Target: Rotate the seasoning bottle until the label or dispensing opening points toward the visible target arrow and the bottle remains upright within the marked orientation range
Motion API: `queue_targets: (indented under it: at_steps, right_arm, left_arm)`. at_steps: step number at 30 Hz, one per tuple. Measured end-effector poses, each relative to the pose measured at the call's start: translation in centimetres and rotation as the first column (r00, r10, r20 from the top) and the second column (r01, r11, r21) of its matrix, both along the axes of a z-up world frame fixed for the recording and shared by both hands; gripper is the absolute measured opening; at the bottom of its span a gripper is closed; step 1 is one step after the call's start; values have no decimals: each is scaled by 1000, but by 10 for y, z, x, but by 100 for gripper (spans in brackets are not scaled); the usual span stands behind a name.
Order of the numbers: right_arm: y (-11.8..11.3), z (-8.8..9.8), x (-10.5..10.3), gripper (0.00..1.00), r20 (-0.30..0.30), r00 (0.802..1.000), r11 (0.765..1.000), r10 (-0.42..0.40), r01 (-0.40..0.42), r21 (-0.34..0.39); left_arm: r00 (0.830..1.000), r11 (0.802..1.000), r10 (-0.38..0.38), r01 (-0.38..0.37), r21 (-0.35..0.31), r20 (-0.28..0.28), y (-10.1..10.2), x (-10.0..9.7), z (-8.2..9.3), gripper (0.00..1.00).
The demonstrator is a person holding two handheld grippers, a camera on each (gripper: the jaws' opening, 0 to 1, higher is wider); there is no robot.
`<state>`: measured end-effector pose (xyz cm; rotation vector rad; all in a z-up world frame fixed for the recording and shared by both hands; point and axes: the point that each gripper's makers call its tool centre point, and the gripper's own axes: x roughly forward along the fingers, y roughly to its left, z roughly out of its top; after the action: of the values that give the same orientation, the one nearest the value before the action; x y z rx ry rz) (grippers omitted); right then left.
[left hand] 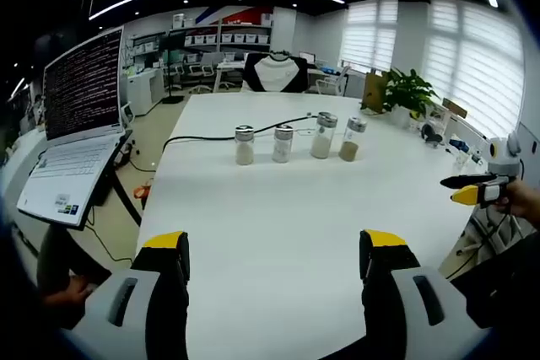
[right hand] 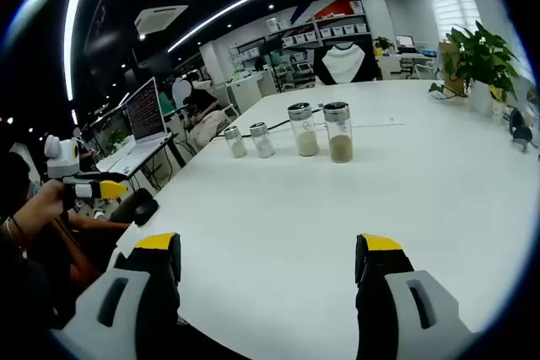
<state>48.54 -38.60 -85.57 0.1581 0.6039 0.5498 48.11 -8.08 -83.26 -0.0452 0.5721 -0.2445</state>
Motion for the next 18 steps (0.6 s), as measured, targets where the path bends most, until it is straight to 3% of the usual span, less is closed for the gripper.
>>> queue_targets:
  at_steps: [18]
  right_arm:
    - [-6, 4, 4, 86, 0, 1000, 1000, -10, 10, 7]
  left_arm:
    - [1000, 1000, -19, 19, 3, -9, -9, 0, -4, 88]
